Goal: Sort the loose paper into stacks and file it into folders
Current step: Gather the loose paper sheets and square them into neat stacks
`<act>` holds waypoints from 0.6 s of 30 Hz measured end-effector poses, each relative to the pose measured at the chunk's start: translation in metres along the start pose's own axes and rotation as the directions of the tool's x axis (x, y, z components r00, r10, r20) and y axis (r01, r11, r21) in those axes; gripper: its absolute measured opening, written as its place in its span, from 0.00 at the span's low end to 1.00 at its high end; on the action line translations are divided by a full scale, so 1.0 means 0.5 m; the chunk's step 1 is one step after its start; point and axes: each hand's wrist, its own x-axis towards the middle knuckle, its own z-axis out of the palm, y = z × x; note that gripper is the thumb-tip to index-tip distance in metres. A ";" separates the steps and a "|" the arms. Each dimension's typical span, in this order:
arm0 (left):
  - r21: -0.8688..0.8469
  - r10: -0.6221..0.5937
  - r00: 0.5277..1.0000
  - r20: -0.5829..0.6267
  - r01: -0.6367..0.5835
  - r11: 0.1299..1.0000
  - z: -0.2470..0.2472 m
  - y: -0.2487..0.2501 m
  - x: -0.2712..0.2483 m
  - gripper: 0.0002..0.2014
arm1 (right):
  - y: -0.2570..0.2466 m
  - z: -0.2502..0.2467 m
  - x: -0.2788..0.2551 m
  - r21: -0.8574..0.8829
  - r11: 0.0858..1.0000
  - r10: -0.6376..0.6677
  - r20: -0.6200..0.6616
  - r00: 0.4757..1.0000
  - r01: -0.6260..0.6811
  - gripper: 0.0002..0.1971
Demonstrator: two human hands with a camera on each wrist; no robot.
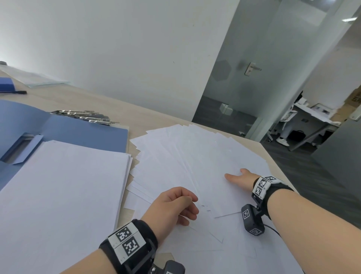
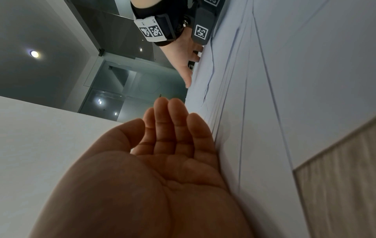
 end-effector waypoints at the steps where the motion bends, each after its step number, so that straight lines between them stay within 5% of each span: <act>1: 0.008 0.002 1.000 -0.001 -0.002 1.000 0.000 -0.001 0.000 0.08 | -0.001 0.002 -0.001 -0.006 1.000 -0.008 0.012 1.000 0.008 0.50; 9: 0.032 0.010 1.000 -0.010 -0.010 0.999 0.001 -0.001 -0.001 0.08 | -0.035 0.009 -0.006 -0.056 0.977 -0.203 0.075 0.976 0.208 0.53; 18: -0.009 0.028 1.000 -0.002 -0.028 1.000 0.003 -0.003 0.000 0.09 | -0.046 0.016 -0.026 -0.065 0.876 -0.459 0.187 0.869 0.477 0.51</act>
